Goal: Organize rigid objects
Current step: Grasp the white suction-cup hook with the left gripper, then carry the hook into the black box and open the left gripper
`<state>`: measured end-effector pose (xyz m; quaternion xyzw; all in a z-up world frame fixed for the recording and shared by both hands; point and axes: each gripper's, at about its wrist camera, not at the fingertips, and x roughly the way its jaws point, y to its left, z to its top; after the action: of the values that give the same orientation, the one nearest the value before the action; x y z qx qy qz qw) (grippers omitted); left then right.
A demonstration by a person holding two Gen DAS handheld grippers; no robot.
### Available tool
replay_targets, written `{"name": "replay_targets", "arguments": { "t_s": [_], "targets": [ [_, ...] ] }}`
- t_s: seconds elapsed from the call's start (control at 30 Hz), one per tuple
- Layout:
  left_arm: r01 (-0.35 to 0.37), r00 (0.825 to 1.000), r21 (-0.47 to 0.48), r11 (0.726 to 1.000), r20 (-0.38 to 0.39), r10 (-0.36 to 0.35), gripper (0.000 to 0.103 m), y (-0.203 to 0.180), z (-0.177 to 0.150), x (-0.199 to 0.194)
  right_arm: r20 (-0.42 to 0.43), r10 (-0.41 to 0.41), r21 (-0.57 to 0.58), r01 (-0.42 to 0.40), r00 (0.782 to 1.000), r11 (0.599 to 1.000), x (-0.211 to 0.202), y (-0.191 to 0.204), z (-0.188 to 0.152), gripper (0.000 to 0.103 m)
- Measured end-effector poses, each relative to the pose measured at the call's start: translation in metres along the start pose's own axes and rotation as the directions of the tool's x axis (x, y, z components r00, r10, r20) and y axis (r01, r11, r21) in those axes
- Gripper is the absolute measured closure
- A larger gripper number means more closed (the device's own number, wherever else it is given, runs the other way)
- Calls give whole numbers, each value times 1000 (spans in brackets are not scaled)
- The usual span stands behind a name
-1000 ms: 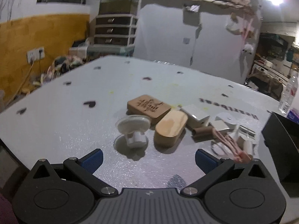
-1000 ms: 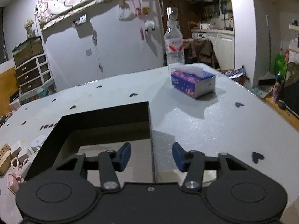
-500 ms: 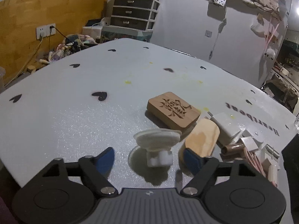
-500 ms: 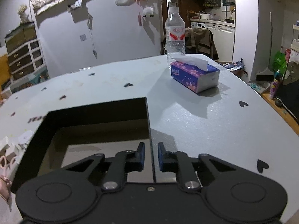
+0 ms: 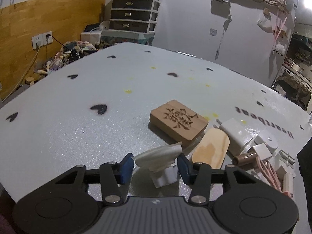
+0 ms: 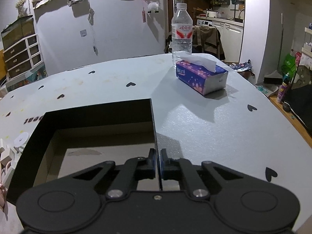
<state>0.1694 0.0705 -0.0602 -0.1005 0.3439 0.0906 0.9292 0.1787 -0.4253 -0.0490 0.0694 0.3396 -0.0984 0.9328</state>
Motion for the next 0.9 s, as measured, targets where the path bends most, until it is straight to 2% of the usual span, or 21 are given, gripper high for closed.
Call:
{"name": "replay_targets", "arguments": {
  "t_s": [0.1, 0.23, 0.37, 0.43, 0.57, 0.67, 0.73, 0.83, 0.9],
  "targets": [
    [15, 999, 18, 1000, 35, -16, 53, -4, 5, -10, -1, -6, 2, 6, 1000, 1000, 0, 1, 0, 98],
    [79, 994, 52, 996, 75, -82, 53, -17, 19, -23, -2, -8, 3, 8, 1000, 1000, 1, 3, 0, 98],
    [181, 976, 135, 974, 93, -194, 53, -46, 33, -32, 2, -4, 1, 4, 1000, 1000, 1, 2, 0, 98],
    [240, 962, 178, 954, 92, -259, 53, -66, 39, -33, 0, -4, -3, 4, 1000, 1000, 2, 3, 0, 98],
    [357, 920, 256, 898, 72, -386, 53, -111, 48, -34, 2, -10, -26, 10, 1000, 1000, 1, 5, 0, 98],
    [458, 874, 296, 838, 23, -486, 53, -149, 51, -34, 6, -8, -24, 8, 1000, 1000, 1, 5, 0, 98],
    [530, 835, 316, 787, -31, -550, 53, -177, 50, -31, 10, -5, -24, 5, 1000, 1000, 1, 4, -1, 98],
    [607, 785, 345, 716, -120, -608, 53, -217, 44, -26, 15, 2, -17, -1, 1000, 1000, 1, 3, -2, 98],
    [642, 760, 363, 675, -186, -622, 53, -243, 39, -17, 19, 4, -21, -3, 1000, 1000, 1, 3, -2, 98]
  ]
}}
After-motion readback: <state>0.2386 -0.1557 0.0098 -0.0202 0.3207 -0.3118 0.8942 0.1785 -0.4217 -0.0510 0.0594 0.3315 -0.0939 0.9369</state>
